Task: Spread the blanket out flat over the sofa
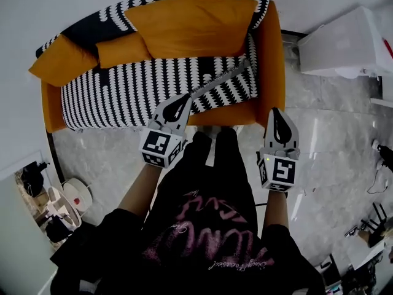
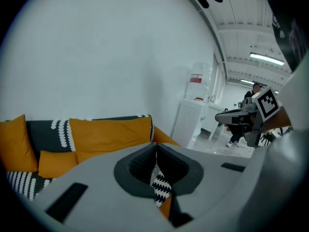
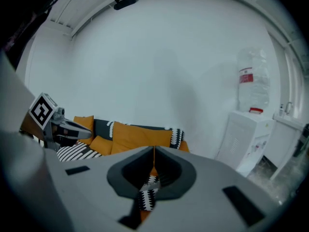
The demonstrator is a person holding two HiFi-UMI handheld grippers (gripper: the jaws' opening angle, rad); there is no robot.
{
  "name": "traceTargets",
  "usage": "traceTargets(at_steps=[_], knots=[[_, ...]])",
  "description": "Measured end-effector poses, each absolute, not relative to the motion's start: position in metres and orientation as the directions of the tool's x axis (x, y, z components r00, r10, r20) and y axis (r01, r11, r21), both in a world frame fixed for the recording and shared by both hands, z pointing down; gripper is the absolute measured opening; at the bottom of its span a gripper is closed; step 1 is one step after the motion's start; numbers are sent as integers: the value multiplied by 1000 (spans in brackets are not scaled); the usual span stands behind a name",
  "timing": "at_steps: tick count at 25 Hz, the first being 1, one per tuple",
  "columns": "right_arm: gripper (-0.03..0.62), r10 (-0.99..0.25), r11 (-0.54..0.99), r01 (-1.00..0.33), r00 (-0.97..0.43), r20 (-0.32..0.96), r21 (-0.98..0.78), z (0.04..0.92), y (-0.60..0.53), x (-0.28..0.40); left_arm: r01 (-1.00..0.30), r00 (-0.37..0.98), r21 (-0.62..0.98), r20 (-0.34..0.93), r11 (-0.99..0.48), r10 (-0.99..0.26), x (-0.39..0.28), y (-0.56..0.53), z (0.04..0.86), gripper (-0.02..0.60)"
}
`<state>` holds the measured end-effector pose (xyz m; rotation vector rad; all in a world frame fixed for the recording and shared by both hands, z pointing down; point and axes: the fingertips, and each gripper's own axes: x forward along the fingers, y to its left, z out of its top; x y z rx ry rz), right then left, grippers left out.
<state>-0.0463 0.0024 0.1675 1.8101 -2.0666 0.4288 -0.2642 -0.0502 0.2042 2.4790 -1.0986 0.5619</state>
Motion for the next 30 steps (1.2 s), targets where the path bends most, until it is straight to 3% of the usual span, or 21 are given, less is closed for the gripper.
traceTargets(at_steps=[30], knots=[[21, -745, 194, -971, -236, 624, -136, 327, 32, -85, -869, 472, 252, 680, -425, -562, -299, 13, 355, 12]])
